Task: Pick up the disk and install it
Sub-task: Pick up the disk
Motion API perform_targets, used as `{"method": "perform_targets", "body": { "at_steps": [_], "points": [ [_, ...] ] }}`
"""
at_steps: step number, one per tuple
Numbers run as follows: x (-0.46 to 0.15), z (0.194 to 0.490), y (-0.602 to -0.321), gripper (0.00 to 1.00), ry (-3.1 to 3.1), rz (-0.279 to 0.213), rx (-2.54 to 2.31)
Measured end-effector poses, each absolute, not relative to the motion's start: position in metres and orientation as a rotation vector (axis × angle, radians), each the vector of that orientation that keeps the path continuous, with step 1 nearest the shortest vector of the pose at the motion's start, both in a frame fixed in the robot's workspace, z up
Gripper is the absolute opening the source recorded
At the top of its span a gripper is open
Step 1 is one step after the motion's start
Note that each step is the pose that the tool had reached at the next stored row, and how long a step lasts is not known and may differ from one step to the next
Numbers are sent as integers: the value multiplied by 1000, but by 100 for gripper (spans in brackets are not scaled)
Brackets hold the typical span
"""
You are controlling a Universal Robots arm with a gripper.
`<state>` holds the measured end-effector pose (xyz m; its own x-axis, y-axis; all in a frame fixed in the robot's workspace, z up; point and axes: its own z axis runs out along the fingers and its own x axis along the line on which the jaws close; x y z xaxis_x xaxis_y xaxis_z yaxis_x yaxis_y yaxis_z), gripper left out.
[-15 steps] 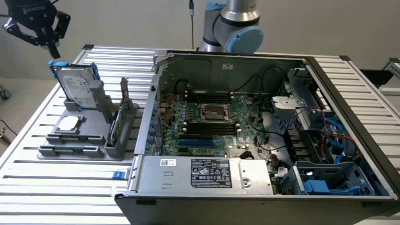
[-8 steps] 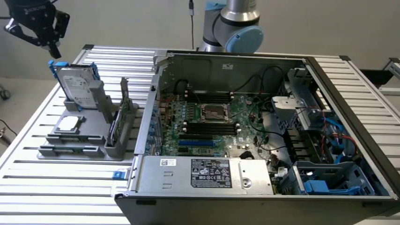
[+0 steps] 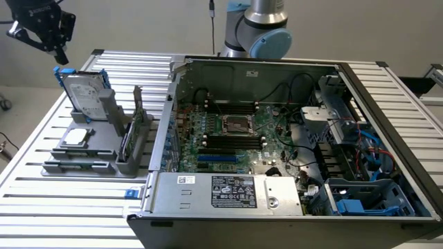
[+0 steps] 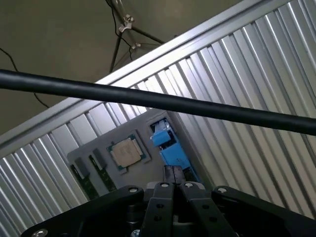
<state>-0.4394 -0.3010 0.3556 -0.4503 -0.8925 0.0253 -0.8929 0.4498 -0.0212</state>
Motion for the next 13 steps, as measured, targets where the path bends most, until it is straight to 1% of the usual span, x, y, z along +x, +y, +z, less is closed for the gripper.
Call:
{"method": "perform_targets", "body": {
  "at_steps": [13],
  "points": [
    [-439, 355, -301, 11, -2478, 39, 1927]
  ]
}}
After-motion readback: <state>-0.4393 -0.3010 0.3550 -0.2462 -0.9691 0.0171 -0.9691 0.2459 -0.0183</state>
